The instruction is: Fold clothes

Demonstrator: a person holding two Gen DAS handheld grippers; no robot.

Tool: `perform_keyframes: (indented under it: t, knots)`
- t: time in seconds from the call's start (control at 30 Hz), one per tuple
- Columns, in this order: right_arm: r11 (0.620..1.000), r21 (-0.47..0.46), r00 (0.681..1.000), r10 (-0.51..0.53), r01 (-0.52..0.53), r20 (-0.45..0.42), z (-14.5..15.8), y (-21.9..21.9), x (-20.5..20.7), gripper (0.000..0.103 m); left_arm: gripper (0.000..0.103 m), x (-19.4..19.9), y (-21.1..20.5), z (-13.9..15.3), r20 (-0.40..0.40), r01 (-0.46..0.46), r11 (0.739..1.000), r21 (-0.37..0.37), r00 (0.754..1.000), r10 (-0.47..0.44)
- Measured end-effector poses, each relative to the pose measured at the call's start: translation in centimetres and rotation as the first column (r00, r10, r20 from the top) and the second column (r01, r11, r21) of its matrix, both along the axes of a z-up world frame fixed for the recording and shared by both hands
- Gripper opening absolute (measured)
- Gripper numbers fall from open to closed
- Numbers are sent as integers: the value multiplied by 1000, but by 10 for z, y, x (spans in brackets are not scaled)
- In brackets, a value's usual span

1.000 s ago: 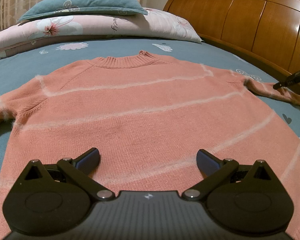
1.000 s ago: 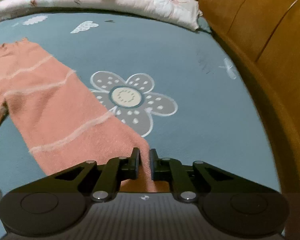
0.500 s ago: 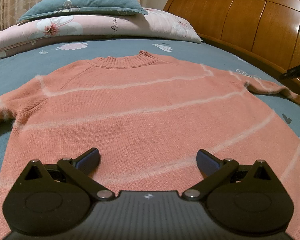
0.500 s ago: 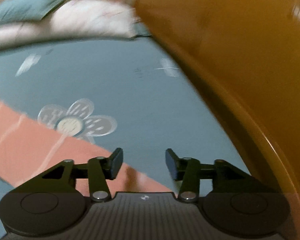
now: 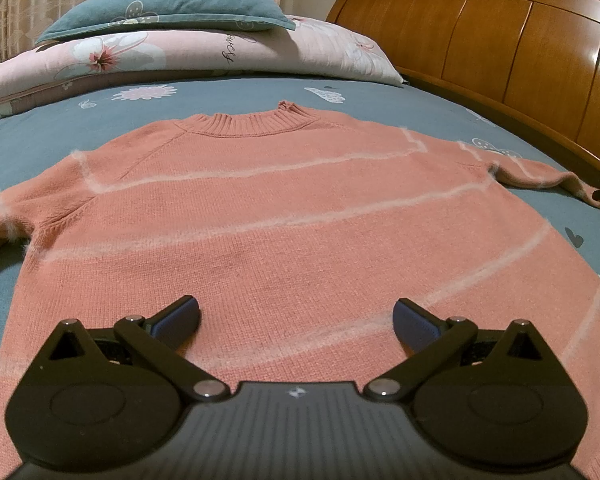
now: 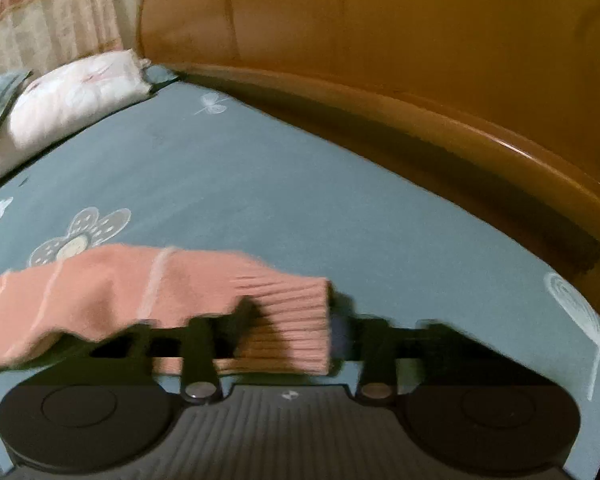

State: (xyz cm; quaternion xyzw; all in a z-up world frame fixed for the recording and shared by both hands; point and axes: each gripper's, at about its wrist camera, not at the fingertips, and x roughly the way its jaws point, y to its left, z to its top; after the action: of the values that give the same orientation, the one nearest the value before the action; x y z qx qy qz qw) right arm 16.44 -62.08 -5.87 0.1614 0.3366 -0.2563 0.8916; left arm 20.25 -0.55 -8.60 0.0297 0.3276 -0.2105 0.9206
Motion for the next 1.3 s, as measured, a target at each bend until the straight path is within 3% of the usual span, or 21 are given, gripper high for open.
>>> perform_keyframes:
  t: [0.03, 0.2, 0.3, 0.4, 0.47, 0.57, 0.67, 0.77, 0.83, 1.0, 1.1, 1.3]
  knots:
    - [1000, -19, 1000, 7, -7, 1, 4, 0, 2, 21, 102, 0, 0, 0, 0, 0, 1000, 0, 1000, 0]
    - [994, -110, 1000, 5, -3, 19, 26, -8, 11, 21, 102, 0, 0, 0, 0, 0, 1000, 0, 1000, 0]
    - [978, -198, 993, -79, 62, -84, 24, -16, 25, 25, 102, 0, 0, 0, 0, 0, 1000, 0, 1000, 0]
    - [987, -140, 996, -84, 80, -26, 31, -9, 26, 30, 102, 0, 0, 0, 0, 0, 1000, 1, 1000, 0]
    - [995, -100, 1000, 7, -6, 9, 36, 11, 34, 48, 102, 0, 0, 0, 0, 0, 1000, 3, 1000, 0]
    - [986, -84, 990, 143, -143, -9, 35, 46, 63, 48, 102, 0, 0, 0, 0, 1, 1000, 2, 1000, -1]
    - [981, -45, 980, 186, -189, -66, 19, 62, 93, 48, 102, 0, 0, 0, 1, 1, 1000, 4, 1000, -1]
    - [991, -49, 981, 113, -123, -160, 4, 61, 108, 53, 102, -1, 0, 1, 0, 2, 1000, 8, 1000, -2]
    - [995, -54, 983, 69, -79, -171, 12, 63, 107, 53, 102, -2, -2, 3, -3, 2, 1000, 27, 1000, -2]
    - [966, -44, 958, 248, -257, -145, 59, 117, 109, 59, 102, -7, -5, 16, -3, 11, 1000, 29, 1000, -11]
    - [930, 24, 925, 368, -368, -92, 81, 160, 124, 65, 102, -9, -2, 20, -6, 21, 1000, -2, 1000, -21]
    - [863, 62, 858, 506, -502, -89, 65, 259, 173, 65, 102, -9, -1, 20, 3, -15, 1000, 21, 1000, 15]
